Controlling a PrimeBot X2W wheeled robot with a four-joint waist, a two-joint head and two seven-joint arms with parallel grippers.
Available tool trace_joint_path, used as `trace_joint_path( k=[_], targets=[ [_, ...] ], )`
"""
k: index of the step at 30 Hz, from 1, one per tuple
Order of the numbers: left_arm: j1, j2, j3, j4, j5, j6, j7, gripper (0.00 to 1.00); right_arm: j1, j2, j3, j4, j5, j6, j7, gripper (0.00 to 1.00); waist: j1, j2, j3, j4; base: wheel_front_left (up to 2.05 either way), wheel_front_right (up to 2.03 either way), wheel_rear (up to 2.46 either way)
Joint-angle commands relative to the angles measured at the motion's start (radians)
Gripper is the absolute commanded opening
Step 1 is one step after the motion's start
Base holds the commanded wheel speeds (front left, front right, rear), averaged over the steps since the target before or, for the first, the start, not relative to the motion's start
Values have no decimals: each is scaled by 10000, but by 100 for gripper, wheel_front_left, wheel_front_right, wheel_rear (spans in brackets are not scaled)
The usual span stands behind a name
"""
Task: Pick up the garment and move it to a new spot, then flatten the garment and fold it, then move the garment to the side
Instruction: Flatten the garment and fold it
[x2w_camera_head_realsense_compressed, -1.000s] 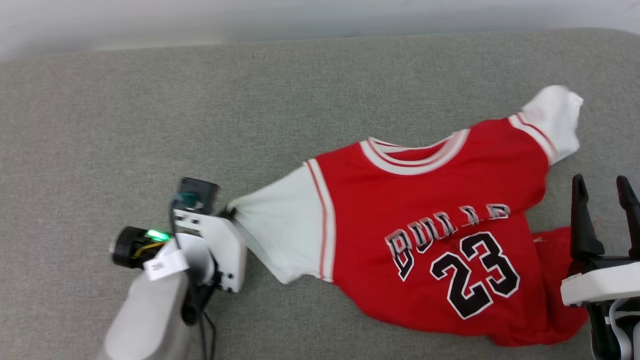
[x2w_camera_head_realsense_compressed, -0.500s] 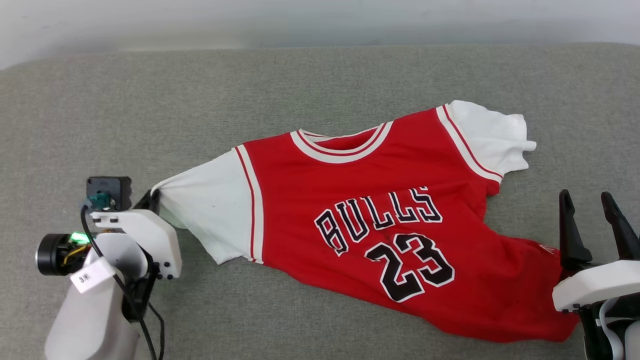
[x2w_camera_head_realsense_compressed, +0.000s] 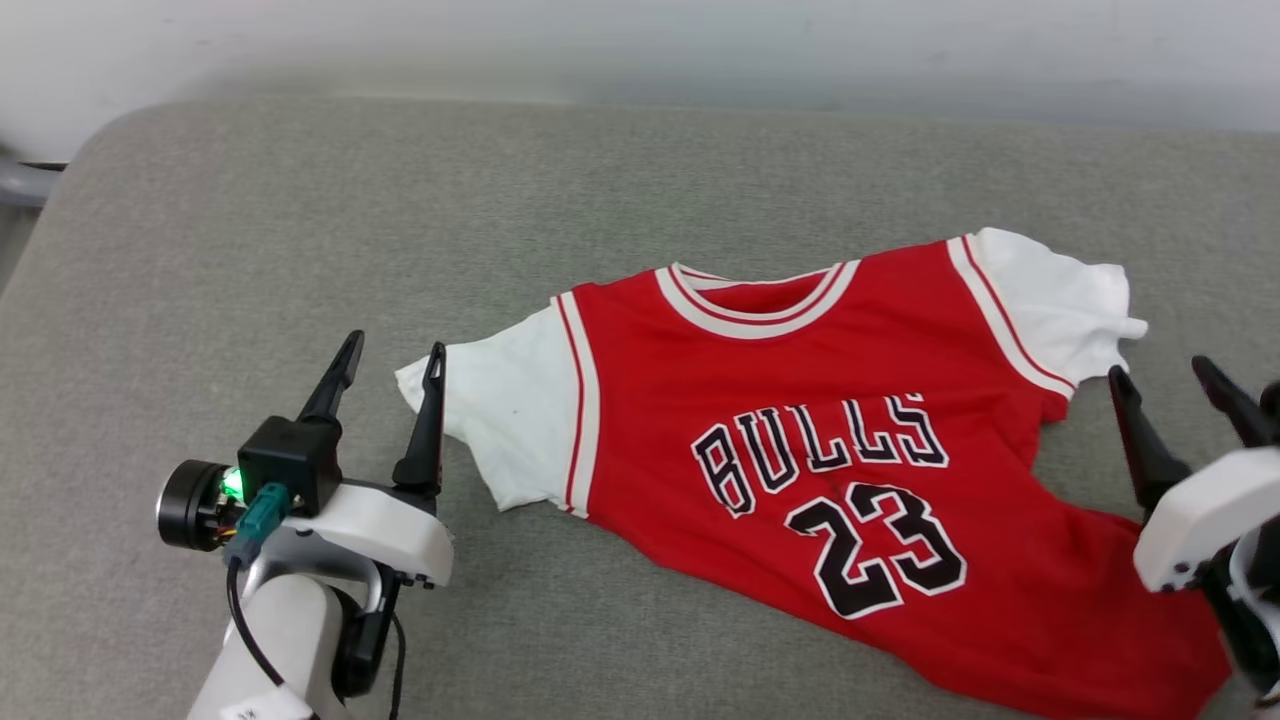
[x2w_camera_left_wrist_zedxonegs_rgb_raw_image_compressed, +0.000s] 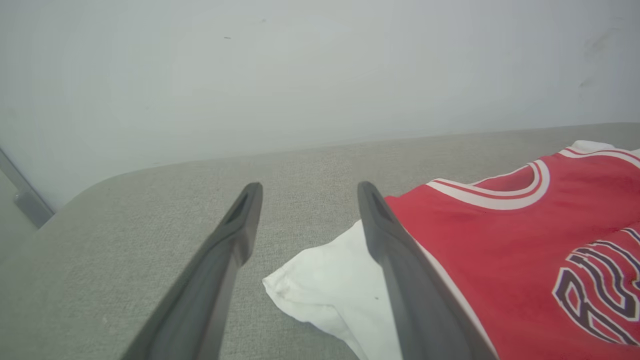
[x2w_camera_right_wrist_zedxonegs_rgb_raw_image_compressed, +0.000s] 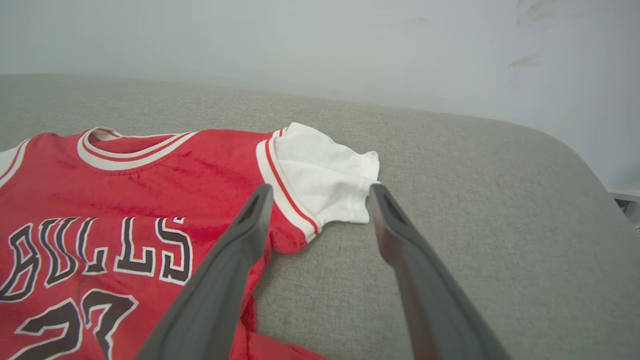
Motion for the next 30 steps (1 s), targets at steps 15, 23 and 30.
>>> trace_joint_path(
  k=[15,23,30],
  targets=[
    [724,-703,-277,-2353,580,-501,-342,100,-4063,-3178,-53,1532,2145,-11,9185,100,0,0,1322,1915,0,0,0],
    [401,-1000,-220,-2704,745,-737,-343,100,-5685,-3505,-1063,2840,871,-11,9906,100,0,0,2270,2609,0,0,0],
    [263,-1181,-52,-2980,853,-858,-344,100,-5954,-3355,-1326,3514,240,-11,9809,100,0,0,2610,2878,0,0,0]
  ],
)
